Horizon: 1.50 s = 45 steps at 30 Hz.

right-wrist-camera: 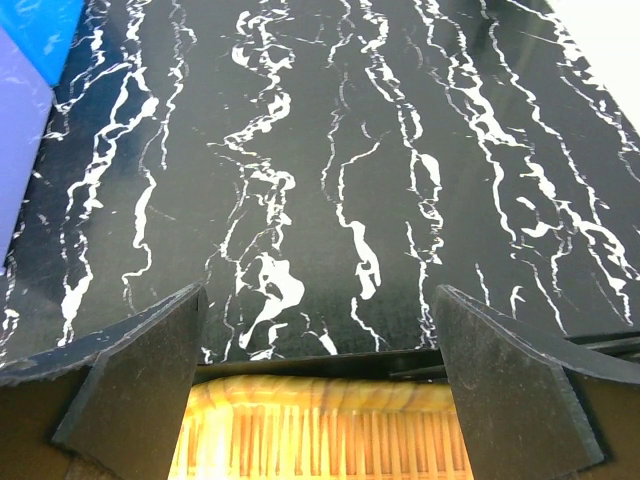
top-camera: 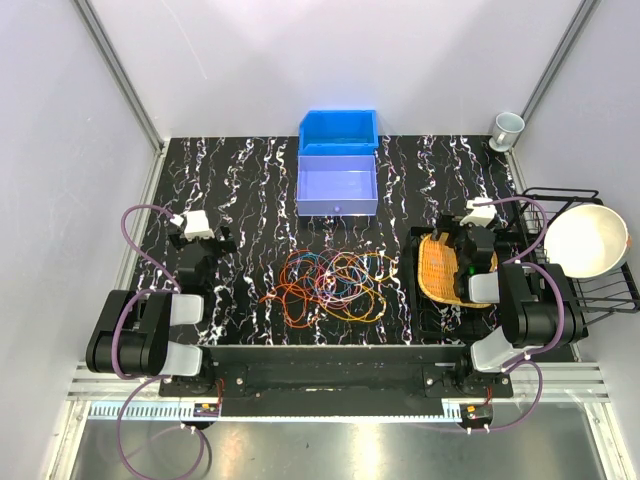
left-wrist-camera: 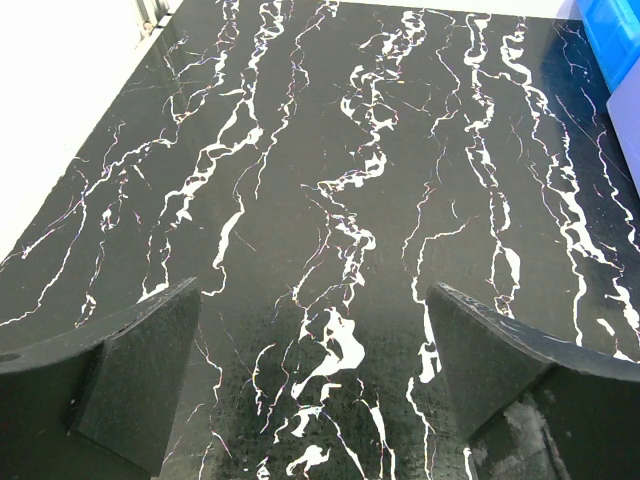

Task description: Untangle the cables

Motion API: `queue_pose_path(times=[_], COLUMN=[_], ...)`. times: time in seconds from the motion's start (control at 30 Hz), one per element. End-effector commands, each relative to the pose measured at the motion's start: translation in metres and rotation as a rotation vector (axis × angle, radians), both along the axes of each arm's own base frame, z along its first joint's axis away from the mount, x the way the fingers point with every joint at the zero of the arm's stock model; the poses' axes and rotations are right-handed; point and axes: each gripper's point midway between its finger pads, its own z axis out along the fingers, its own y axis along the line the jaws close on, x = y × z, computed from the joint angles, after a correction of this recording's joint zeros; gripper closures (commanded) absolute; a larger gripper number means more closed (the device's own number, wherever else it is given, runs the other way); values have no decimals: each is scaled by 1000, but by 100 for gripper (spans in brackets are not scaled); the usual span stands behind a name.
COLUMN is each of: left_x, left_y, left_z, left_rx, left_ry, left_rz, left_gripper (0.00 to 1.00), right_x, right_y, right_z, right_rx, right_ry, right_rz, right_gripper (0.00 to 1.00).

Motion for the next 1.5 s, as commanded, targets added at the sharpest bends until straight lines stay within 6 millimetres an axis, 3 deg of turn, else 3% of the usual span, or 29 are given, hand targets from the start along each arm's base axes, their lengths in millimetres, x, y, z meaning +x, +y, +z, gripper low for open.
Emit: queue_pose_path(times=[0.0, 0.67, 0.8, 0.83, 0.87, 0.9, 0.93, 1.0, 1.03, 1.07, 1.1, 1.13, 1.17, 1.23, 1.27, 1.3, 1.37, 1.43, 1.47], left_x=[8, 9, 7, 8, 4, 0, 2, -9, -7, -22, -27, -32, -50, -60, -67, -68, -77, -85, -94], left_y=[4, 4, 2, 0, -8, -8, -11, -22, -32, -35, -24, -20, -13, -14, -15, -33, -39, -30, -25], left_z=[23, 23, 30, 40, 34, 59, 80, 99, 129, 114, 118, 125, 107, 117, 119, 123, 127, 132, 122], left_rx=[8, 3, 15, 47, 59, 67, 40, -68, -175, -228, -309, -514, -531, -579, -579, -595, -580, -556, -551], left_ry=[-78, -74, -91, -103, -51, -97, -129, -101, -131, -21, -32, -56, 37, 66, 86, 113, 132, 140, 186], left_rz=[19, 12, -1, -9, -20, -6, 6, -5, -34, -33, 58, 147, 215, 215, 187, 73, 19, 62, 106], left_gripper=[1, 1, 1, 1, 1, 1, 1, 1, 1, 1, 1, 1, 1, 1, 1, 1, 1, 1, 1], right_x=[3, 3, -2, -3, -1, -1, -3, -8, -15, -19, -22, -27, -32, -43, -49, -57, -70, -80, -82], right_y=[-2, -3, 7, 12, 15, 21, 23, 40, 46, 50, 50, 48, 49, 68, 73, 89, 109, 121, 127], right_z=[14, 13, 26, 43, 46, 54, 80, 101, 125, 136, 146, 160, 163, 172, 167, 171, 177, 177, 183], right_rx=[2, 0, -23, -29, -30, -30, -19, 70, 101, 152, 295, 386, 472, 521, 550, 615, 676, 811, 815], right_ry=[-60, -52, -59, -80, -43, -45, -94, -84, -116, -78, -77, -90, -57, -51, -20, 1, 11, 58, 41], right_rz=[8, 1, 64, 82, 94, 127, 137, 203, 229, 233, 176, 132, 98, 199, 214, 290, 397, 428, 477], right_gripper=[0, 0, 0, 0, 0, 0, 0, 0, 0, 0, 0, 0, 0, 0, 0, 0, 0, 0, 0])
